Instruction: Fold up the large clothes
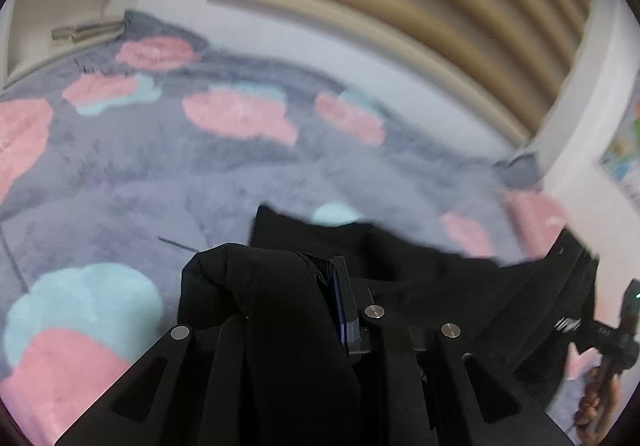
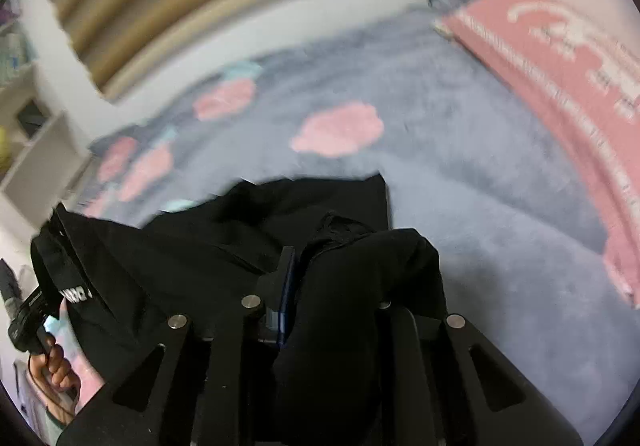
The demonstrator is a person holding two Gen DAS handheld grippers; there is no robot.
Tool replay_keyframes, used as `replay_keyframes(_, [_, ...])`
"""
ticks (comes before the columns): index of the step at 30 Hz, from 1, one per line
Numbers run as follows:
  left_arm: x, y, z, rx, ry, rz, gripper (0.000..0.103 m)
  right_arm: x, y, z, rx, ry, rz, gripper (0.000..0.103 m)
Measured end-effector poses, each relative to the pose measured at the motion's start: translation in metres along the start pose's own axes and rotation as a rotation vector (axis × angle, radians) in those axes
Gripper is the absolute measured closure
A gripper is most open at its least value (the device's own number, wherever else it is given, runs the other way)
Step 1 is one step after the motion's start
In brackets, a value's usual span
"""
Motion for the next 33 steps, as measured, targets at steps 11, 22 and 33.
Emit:
replay_keyframes(11, [0.072, -0.032, -0.019, -0.008, 0.038, -0.045, 0.081, 0.103, -0.023, 0.005, -0.13, -0.16, 0.006, 0.08])
replay_keyframes(22, [0.014, -0.01, -0.006, 0.053, -0.085, -0.103, 0.072, 0.055, -0.02, 0.002, -0.114, -0.007, -0.098, 0.064])
replay_keyframes(33, [-0.086, 0.038, -0.028, 0.025, -0.354, 0.03, 0.014, -0.056, 0.007, 0.036, -0.072, 0.11, 0.058, 0.017])
Point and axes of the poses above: each gripper's, at about its wrist camera, not at the fingertips, and x roughly the way its jaws point, z to its right, y to its top, the point moved 10 cm from there along x, roughly the way its jaws point, and after that the axes turned 1 degree about -x, right-handed, at the moved point
